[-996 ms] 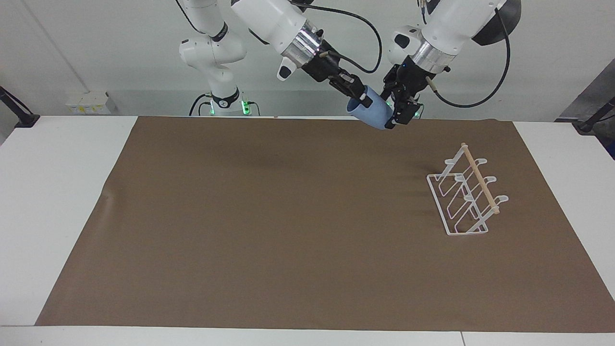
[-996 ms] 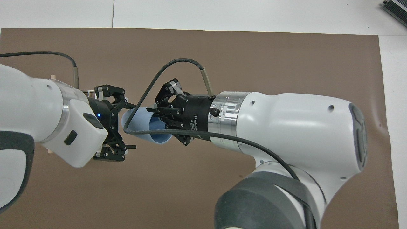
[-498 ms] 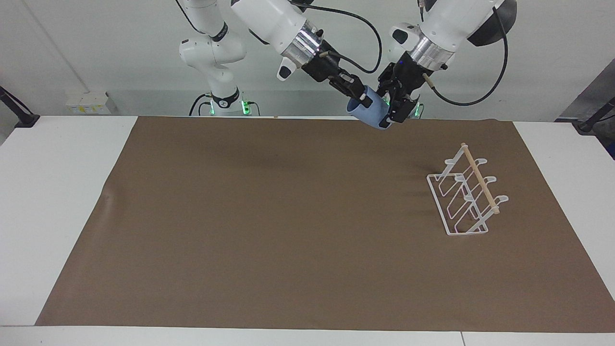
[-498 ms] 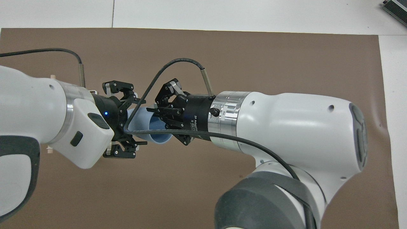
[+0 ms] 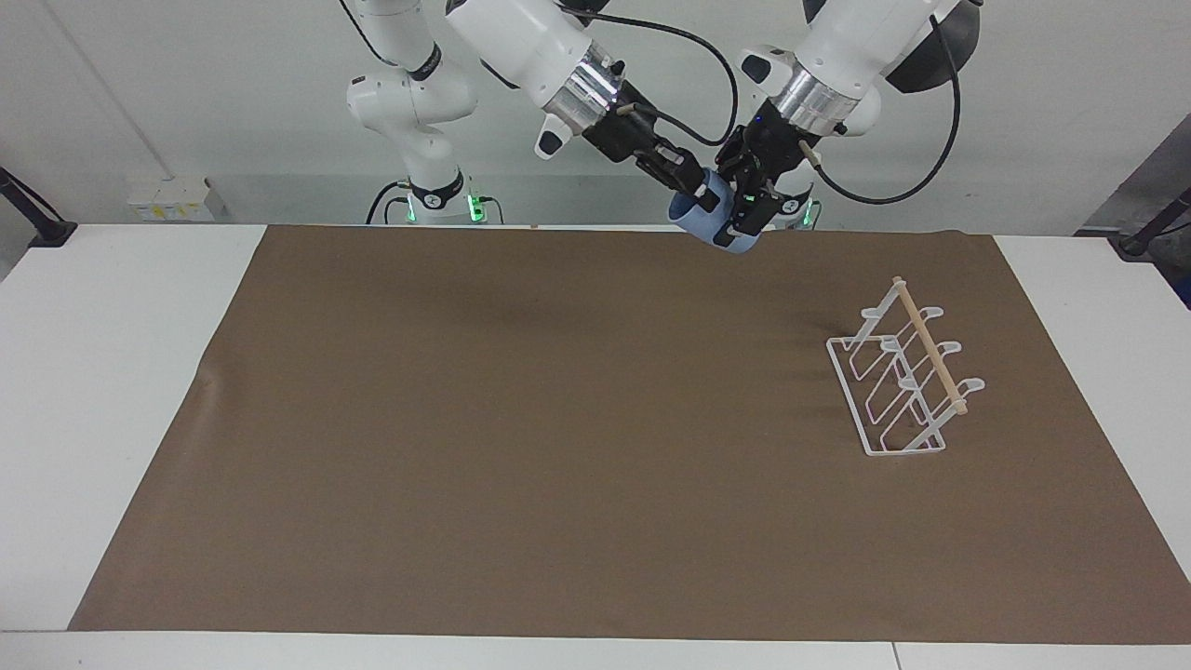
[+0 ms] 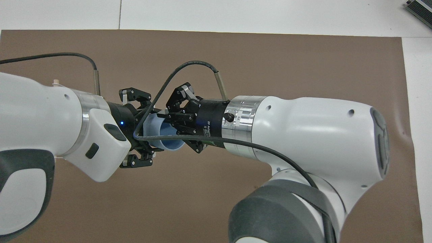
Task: Hang cup on cup holder
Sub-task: 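Grasp the cup's base with the left gripper, then open the right gripper and pull it back from the cup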
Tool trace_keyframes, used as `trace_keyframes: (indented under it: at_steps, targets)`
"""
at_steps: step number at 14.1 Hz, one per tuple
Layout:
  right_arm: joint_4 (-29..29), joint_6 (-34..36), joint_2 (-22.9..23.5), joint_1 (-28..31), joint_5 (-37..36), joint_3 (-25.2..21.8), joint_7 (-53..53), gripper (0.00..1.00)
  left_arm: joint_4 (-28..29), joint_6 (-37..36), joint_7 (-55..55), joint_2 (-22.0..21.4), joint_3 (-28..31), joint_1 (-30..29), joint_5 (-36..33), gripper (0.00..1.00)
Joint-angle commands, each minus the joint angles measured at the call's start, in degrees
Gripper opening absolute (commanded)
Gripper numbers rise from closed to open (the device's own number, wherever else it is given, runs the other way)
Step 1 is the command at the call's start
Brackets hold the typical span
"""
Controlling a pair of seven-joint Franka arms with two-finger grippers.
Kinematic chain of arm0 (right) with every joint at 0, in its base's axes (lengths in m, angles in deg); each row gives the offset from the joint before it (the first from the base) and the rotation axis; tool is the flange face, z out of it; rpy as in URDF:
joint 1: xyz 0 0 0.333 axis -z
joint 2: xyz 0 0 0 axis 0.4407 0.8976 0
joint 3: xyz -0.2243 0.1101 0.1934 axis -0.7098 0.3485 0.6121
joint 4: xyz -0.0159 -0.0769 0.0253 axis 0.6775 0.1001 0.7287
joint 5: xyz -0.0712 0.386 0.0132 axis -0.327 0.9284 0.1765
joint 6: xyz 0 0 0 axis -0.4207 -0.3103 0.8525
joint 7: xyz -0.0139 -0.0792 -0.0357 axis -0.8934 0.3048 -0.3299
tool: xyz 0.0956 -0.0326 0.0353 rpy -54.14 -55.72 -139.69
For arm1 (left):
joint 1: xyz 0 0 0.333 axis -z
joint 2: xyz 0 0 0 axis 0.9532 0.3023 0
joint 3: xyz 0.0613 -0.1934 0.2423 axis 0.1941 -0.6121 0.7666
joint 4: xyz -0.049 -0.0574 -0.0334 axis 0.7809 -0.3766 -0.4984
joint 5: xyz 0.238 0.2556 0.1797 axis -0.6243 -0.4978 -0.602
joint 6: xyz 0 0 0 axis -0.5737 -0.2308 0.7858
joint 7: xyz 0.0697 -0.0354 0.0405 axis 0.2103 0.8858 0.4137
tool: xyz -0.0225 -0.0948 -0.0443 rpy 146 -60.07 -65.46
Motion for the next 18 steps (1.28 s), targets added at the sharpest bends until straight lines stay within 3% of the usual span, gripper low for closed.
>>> trace_keyframes:
  at_steps: [1,2,4,7,10,14,18]
  targets:
    - [-0.5,-0.8,0.1,0.4,1.4,0.4,-0.4,0.00,2.4,1.1,-0.6,-1.7,0.7,0.2,0.8,0.00]
    - [-0.5,-0.9,0.1,0.4,1.4,0.4,-0.4,0.05,2.4,1.0,-1.1,-1.7,0.8,0.0,0.8,0.00]
    - [-0.5,-0.8,0.1,0.4,1.4,0.4,-0.4,0.33,2.4,0.6,-1.1,-1.7,1.0,-0.1,0.7,0.00]
    - [-0.5,-0.8,0.1,0.4,1.4,0.4,-0.5,0.64,2.4,0.6,-1.2,-1.7,1.2,-1.1,0.5,0.00]
    - [-0.5,-0.9,0.1,0.5,1.4,0.4,-0.4,0.68,2.5,0.6,-1.0,-1.7,1.3,-1.2,-1.8,0.00]
    - [-0.6,-0.8,0.4,1.0,0.7,0.4,0.6,0.67,2.5,0.1,-0.8,-1.6,1.2,-1.1,-17.2,0.00]
    - [-0.7,0.4,0.5,2.7,0.5,0.2,14.3,0.67,3.3,-3.2,-0.5,-2.3,1.3,-1.5,-33.6,0.00]
